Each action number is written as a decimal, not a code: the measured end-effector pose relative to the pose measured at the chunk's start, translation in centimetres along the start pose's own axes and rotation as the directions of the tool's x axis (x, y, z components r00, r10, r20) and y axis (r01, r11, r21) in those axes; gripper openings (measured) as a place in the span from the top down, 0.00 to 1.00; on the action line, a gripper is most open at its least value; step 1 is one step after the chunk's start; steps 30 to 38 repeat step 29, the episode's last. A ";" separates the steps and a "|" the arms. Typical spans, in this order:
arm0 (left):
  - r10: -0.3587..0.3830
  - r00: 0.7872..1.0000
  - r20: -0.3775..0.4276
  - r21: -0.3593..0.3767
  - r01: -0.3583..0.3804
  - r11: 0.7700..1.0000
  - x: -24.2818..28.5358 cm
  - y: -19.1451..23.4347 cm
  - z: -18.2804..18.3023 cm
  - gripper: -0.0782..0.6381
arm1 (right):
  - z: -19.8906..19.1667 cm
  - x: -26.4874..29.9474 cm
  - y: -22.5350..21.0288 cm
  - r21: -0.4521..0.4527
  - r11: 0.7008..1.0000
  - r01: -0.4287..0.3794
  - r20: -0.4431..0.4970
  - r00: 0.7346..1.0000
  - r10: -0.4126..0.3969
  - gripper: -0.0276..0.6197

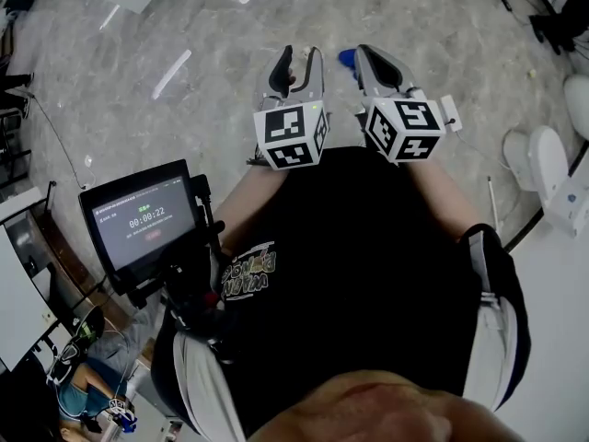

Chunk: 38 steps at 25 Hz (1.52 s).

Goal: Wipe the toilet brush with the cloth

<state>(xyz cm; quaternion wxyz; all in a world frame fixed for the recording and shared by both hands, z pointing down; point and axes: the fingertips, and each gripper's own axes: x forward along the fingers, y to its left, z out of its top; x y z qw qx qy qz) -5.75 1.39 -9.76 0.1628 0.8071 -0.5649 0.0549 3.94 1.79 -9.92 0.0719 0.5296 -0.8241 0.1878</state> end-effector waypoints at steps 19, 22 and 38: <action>-0.005 1.000 0.005 0.022 0.005 1.000 -0.1 -0.1 0.1 0.66 | 0.0 -0.1 -0.2 0.016 1.000 -0.002 0.006 1.000 0.002 0.96; -0.007 1.000 0.007 0.022 0.007 1.000 -0.1 -0.2 0.2 0.66 | 0.0 -0.1 -0.3 0.016 1.000 0.001 0.005 1.000 -0.001 0.96; -0.004 1.000 0.010 0.028 0.004 1.000 -0.2 -0.3 0.3 0.66 | 0.1 -0.2 -0.2 0.016 1.000 0.000 0.002 1.000 0.000 0.96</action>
